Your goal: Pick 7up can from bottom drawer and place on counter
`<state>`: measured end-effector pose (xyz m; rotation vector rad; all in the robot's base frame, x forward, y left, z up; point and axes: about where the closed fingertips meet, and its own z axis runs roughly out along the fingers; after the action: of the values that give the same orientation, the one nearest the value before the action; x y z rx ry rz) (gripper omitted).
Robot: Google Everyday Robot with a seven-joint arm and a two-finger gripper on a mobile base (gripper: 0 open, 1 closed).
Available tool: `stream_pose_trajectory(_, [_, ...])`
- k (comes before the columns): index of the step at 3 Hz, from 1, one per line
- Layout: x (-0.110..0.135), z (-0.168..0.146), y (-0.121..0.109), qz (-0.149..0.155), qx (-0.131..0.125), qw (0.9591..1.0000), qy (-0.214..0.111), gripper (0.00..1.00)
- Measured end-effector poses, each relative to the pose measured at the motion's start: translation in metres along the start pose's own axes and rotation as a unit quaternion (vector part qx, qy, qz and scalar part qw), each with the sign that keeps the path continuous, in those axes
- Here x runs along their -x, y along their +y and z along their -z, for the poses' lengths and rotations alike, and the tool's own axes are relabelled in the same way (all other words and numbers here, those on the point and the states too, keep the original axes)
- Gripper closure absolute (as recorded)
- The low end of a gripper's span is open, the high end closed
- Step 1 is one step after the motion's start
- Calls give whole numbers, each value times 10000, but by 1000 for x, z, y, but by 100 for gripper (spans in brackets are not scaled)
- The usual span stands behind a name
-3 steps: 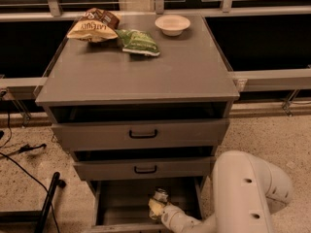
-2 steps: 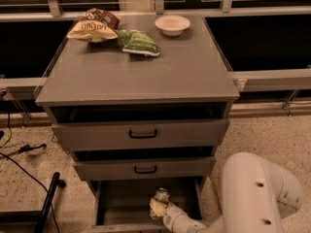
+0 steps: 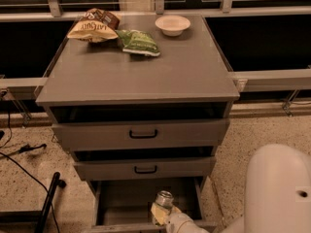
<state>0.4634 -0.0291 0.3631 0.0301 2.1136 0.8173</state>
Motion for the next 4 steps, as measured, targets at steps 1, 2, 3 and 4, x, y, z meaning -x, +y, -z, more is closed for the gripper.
stream_pose_trajectory(1, [42, 62, 50, 563, -28, 9981, -258, 100])
stream_pose_trajectory(2, [43, 60, 49, 552, -40, 9982, -229, 100])
stream_pose_trajectory(3, [59, 50, 47, 426, -187, 9988, 151, 100])
stream_pose_trajectory(4, [126, 25, 52, 199, -341, 9984, 412, 100])
